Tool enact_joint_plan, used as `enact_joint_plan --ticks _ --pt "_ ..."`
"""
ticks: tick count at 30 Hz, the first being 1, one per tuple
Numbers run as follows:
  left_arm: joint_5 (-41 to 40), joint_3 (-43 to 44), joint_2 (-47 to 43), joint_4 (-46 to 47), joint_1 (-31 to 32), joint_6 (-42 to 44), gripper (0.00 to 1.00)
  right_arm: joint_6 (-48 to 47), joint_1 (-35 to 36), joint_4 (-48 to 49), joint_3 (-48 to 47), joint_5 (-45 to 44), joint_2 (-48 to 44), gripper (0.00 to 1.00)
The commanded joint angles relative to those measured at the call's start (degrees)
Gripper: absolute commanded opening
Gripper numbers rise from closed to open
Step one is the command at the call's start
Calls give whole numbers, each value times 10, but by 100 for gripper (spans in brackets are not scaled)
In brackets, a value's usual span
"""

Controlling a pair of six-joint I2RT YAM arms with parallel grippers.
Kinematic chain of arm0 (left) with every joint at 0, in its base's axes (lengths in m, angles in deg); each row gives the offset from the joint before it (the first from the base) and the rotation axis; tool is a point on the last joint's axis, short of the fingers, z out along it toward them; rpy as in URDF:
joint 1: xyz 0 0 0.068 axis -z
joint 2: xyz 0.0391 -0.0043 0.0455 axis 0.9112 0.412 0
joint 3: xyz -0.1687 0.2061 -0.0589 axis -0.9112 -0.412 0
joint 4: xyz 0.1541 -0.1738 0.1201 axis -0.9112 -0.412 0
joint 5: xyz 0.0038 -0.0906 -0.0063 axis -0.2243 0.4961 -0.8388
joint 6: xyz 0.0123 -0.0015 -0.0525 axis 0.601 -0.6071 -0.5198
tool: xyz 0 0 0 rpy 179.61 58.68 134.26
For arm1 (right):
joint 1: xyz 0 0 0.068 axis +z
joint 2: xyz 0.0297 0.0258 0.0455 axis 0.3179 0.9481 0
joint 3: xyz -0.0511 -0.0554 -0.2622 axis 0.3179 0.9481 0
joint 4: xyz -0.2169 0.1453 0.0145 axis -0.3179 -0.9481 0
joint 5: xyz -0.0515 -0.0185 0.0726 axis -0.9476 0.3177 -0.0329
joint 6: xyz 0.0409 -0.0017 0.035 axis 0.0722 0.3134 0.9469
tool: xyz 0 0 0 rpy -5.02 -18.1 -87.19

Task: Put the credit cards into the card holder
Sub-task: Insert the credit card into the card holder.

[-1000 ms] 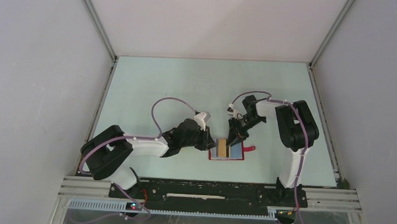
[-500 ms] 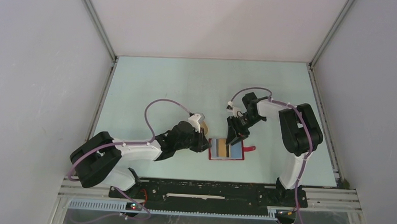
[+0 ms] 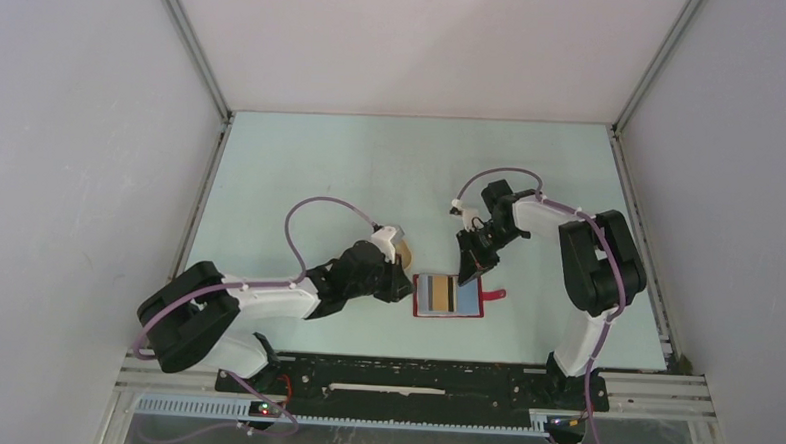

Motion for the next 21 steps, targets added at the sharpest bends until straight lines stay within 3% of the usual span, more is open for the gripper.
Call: enact_joint_plan --ticks 1,3,21 --pt "-16 -9 -9 -1 5 12 12 -8 2 -4 -3 -18 -18 7" --pt "-20 -7 -3 -1 9 12 12 -1 2 -4 -1 -22 -12 0" --pt "-18 26 89 -15 24 16 11 44 39 20 3 -4 29 0"
